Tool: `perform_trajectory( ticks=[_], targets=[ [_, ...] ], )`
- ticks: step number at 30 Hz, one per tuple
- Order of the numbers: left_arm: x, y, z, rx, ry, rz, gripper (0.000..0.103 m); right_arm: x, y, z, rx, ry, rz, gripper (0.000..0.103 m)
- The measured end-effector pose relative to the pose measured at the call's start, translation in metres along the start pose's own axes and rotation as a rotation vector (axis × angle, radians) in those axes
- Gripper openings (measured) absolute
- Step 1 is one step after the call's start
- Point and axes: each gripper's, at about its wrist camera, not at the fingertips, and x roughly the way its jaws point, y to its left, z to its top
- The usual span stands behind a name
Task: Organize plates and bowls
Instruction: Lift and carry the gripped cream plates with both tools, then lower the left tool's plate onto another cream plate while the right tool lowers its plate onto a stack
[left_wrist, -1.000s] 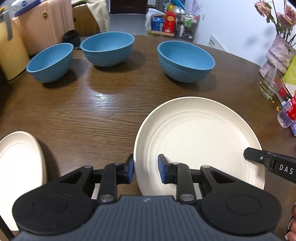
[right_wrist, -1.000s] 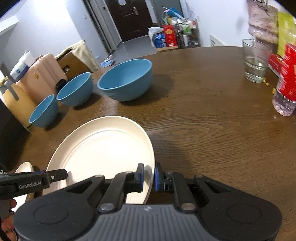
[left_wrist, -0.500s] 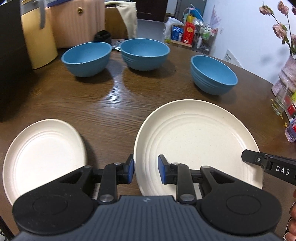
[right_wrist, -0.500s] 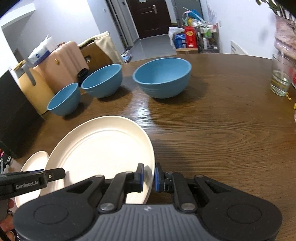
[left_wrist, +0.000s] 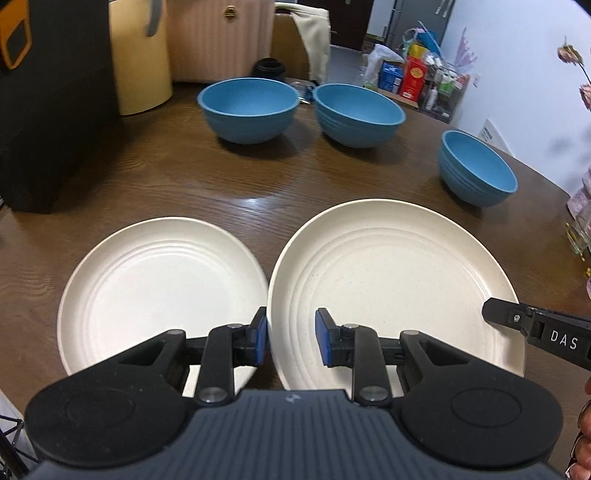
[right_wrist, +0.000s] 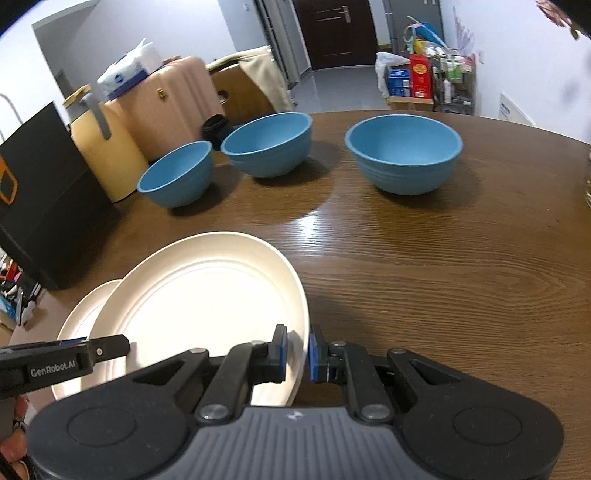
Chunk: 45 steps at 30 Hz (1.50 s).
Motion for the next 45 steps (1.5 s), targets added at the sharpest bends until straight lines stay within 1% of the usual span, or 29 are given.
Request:
perform_trajectory(
  ticks=[14,24,36,45],
  targets=[
    [-0.011,0.061,0.002,-0.058,-0.004,0.043,0.027,0.017,0.062,-0.001,-0.055,0.029,0.039,0.011],
    [-0.013,0.105,0.001,-0.1,-0.002,0.054,0.027,0.031,0.106,-0.003,-0.088,0.05,0.054,0.011],
    [-0.005,0.148,0.006,-0.13,0.004,0.044,0.027,0.049,0.15,-0.001,-0.12,0.071,0.037,0.012],
    [0.007,0.171,0.009,-0.118,0.018,0.045,0.027,0.063,0.172,-0.003,-0.13,0.087,0.021,0.012]
  ],
)
